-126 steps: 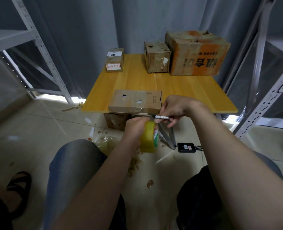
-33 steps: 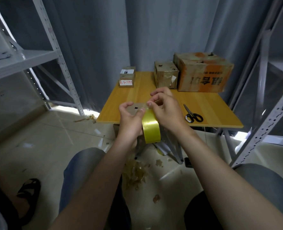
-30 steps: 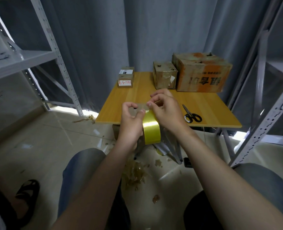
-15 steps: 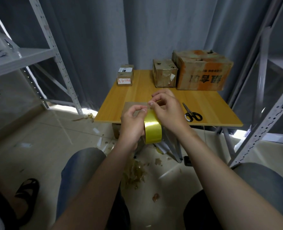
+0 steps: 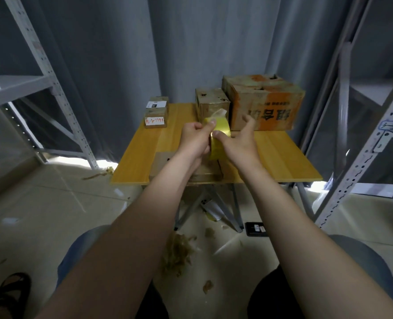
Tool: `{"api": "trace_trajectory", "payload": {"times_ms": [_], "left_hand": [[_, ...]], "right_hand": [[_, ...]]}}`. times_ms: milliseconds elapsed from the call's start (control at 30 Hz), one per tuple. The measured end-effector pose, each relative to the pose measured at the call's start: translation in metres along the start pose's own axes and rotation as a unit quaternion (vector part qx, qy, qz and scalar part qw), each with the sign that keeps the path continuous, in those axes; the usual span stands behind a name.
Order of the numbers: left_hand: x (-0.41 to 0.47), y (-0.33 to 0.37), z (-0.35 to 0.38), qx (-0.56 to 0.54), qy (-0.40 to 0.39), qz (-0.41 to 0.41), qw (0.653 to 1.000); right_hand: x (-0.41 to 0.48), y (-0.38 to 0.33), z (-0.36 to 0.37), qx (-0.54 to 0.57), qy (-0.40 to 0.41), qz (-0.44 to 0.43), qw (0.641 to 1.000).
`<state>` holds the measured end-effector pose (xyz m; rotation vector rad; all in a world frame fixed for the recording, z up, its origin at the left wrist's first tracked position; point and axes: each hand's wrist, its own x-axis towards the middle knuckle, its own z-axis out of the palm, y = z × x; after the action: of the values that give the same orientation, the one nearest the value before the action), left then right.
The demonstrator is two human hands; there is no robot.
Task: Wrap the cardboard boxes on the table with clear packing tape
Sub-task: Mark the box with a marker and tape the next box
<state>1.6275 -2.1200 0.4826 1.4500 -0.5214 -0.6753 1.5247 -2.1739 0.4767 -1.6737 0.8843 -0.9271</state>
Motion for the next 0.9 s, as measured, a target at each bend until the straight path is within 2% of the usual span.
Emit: {"api": "trace_trajectory", "payload": {"times_ms": [100,200,233,300,400,433,467,567,633,700,733,833,900], "left_hand": [[0.020,0.011,0.009,0.138,-0.080,0.054,0.986],[0.038,0.022,-0.003,0.341,-0.123,0.125,0.923],[0.046,0.024,-0.010,0.407,-0.147,0.124,0.893],[0.060,0.025,-0.026,0.544,-0.217,0.042,0.809],[0.074,0.022,-0.042,0.693,-0.314,-0.108,0.640],[0.076,0.019,-0.046,0.707,-0.335,-0.125,0.610],[0.078,0.014,-0.050,0.713,-0.346,-0.129,0.596],[0.084,-0.003,-0.062,0.731,-0.346,-0.094,0.581],[0.086,-0.007,-0.070,0.729,-0.324,-0.069,0.599],[0.087,-0.005,-0.077,0.702,-0.296,-0.055,0.646],[0.086,-0.002,-0.080,0.686,-0.280,-0.053,0.670],[0.086,0.003,-0.093,0.628,-0.208,-0.050,0.748],[0.085,0.003,-0.098,0.568,-0.147,-0.036,0.809]], "right_hand": [[0.033,0.010,-0.009,0.042,0.028,0.023,0.998],[0.064,0.026,-0.015,-0.025,0.065,0.006,0.998],[0.075,0.032,-0.018,-0.079,0.073,-0.005,0.994],[0.091,0.042,-0.022,-0.203,0.066,0.003,0.977],[0.109,0.059,-0.025,-0.332,0.027,0.028,0.943],[0.114,0.066,-0.025,-0.354,0.015,0.031,0.935],[0.118,0.073,-0.024,-0.372,0.005,0.035,0.927],[0.122,0.084,-0.017,-0.417,-0.014,0.047,0.907],[0.119,0.081,-0.007,-0.444,0.018,0.024,0.895],[0.114,0.070,0.004,-0.444,0.064,-0.018,0.894],[0.113,0.064,0.010,-0.417,0.083,-0.039,0.904],[0.109,0.041,0.024,-0.255,0.106,-0.064,0.959],[0.105,0.022,0.034,-0.134,0.094,-0.016,0.986]]}}
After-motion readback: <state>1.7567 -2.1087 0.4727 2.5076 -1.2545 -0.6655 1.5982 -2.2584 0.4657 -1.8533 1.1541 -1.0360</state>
